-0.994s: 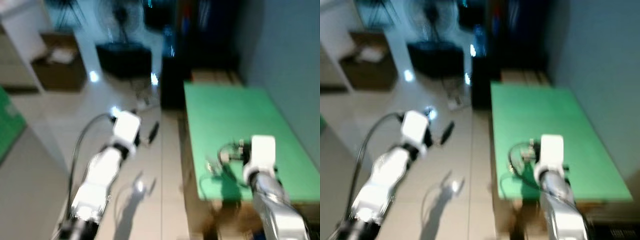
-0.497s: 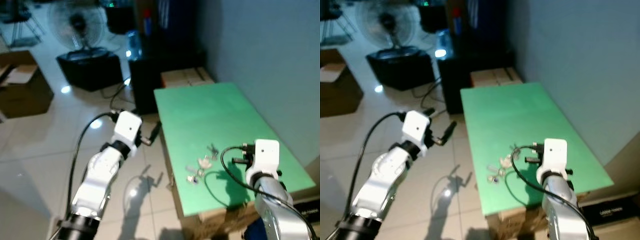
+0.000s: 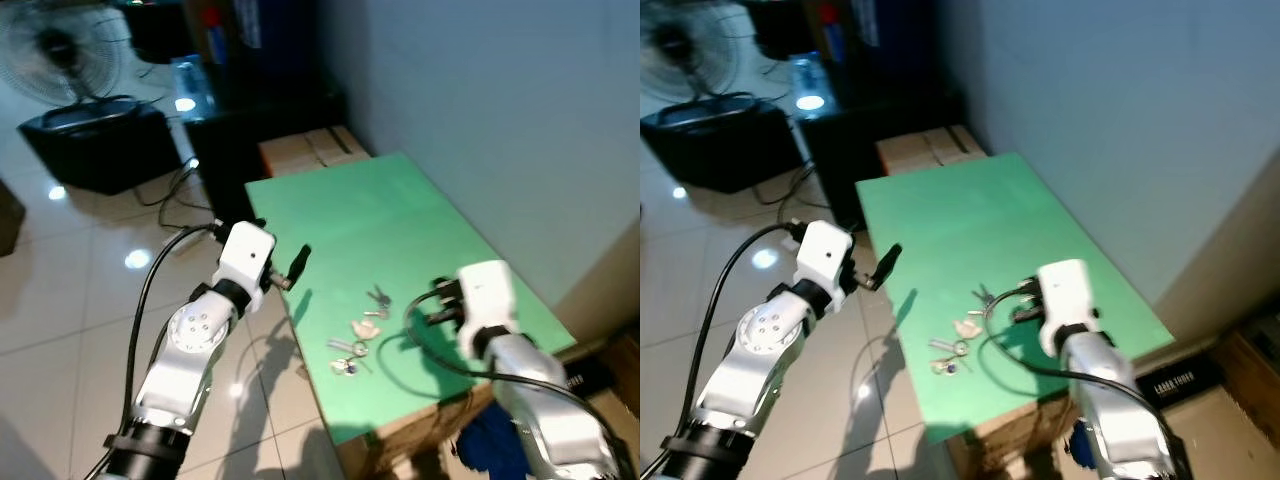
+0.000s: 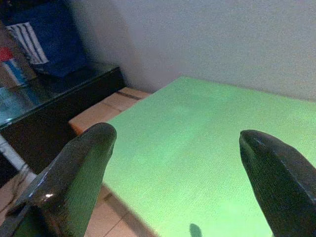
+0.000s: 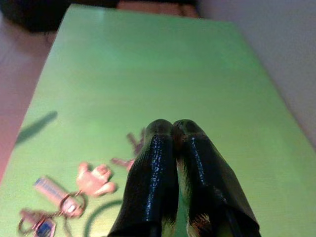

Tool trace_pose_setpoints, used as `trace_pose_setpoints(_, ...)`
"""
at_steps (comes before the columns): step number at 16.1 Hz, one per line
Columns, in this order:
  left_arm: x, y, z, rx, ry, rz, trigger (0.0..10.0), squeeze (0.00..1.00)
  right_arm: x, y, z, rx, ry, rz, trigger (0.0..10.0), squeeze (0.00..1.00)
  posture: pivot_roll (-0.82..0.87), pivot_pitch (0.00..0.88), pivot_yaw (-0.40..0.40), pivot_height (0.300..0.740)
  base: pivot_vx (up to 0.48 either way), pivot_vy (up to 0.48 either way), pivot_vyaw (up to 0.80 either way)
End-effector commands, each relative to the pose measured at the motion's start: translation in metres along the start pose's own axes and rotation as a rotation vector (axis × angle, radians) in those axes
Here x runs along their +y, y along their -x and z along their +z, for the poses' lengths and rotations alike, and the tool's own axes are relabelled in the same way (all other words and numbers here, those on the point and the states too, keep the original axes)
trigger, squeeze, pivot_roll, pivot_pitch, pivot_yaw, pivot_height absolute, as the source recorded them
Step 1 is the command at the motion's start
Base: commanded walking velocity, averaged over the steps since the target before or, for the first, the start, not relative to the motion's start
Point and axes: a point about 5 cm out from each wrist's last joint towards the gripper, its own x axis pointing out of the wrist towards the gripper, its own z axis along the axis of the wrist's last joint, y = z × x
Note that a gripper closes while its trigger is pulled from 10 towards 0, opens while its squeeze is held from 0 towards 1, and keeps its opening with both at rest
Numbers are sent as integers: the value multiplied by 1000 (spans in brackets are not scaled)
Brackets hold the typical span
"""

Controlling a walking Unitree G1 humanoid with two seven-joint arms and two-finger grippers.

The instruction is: Hang keys on a hook

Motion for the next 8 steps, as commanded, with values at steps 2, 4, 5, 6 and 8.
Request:
trace_pose_setpoints(2,-3,3,-7,42,-14,-68,10000,0,-1,-12,-9,69,13,44,10000,784,-115,9,22,740,0,0,0)
trace_pose_setpoints(4,-4,3,-6,48,-15,-97,10000,0,3,-18,-13,110,-14,94,10000,1000,-113,25,28,740,0,0,0)
trace_pose_setpoints(5,-11,2,-7,66,-5,-173,10000,0,10,-29,-30,224,-18,190,10000,1000,-117,39,39,740,0,0,0)
trace_pose_setpoints(6,-15,1,-8,75,-5,-205,10000,0,12,-33,-38,272,-13,225,10000,1000,-117,40,41,740,0,0,0)
trace_pose_setpoints(8,-20,0,-8,88,-15,-253,10000,0,13,-43,-46,325,20,258,10000,1000,-114,50,44,740,0,0,0)
